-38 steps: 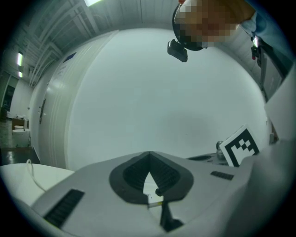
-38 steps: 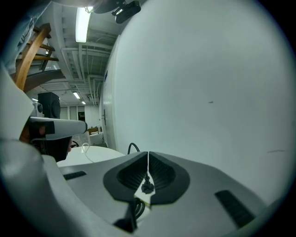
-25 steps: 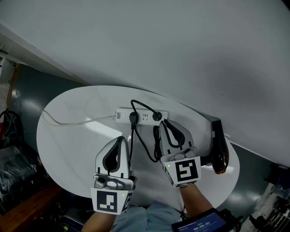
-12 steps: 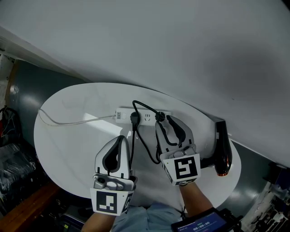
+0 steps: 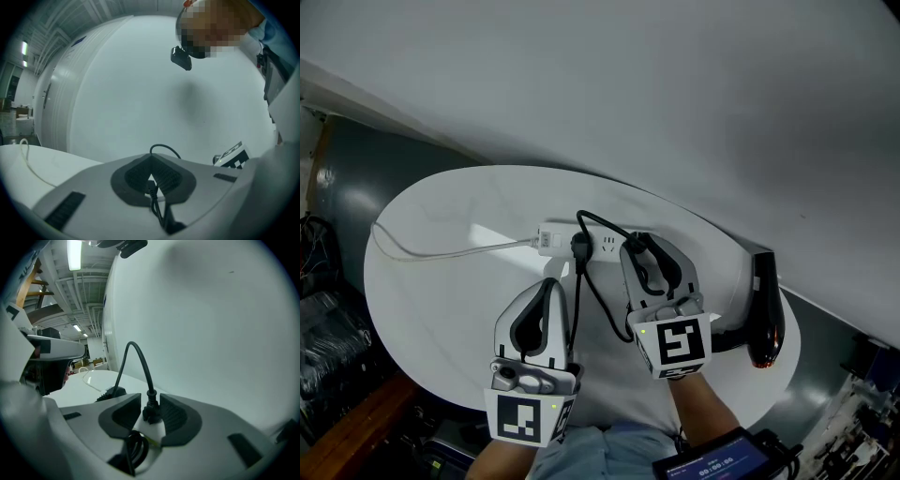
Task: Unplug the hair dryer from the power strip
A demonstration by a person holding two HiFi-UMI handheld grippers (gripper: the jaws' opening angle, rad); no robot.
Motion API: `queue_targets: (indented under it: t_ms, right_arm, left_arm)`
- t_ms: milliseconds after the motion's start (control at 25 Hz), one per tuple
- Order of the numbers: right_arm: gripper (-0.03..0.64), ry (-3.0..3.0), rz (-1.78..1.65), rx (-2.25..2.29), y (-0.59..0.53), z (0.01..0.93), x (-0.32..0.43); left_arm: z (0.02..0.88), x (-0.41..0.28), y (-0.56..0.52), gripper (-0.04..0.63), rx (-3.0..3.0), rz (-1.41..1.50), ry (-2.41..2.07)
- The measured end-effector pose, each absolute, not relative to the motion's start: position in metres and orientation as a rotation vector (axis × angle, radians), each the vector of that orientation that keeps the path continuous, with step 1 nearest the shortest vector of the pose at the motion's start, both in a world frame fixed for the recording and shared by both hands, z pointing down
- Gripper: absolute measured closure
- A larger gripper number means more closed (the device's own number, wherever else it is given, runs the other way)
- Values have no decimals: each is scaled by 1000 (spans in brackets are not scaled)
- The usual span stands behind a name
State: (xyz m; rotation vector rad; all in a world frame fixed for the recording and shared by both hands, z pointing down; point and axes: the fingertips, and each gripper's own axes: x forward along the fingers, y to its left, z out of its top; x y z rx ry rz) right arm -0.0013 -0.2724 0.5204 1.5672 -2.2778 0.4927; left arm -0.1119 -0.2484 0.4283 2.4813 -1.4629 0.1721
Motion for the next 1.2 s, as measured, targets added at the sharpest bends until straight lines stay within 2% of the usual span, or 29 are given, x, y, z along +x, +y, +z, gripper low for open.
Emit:
queue_targets:
  t_ms: [560, 1200]
  right_arm:
    - [540, -2227, 463, 1619, -275, 526, 1]
    - [540, -2305, 283, 1728, -278, 463, 10]
  left_arm:
    - [435, -115, -251, 597, 2476, 180, -1461]
    - [406, -106, -240, 597, 2533, 113, -1462]
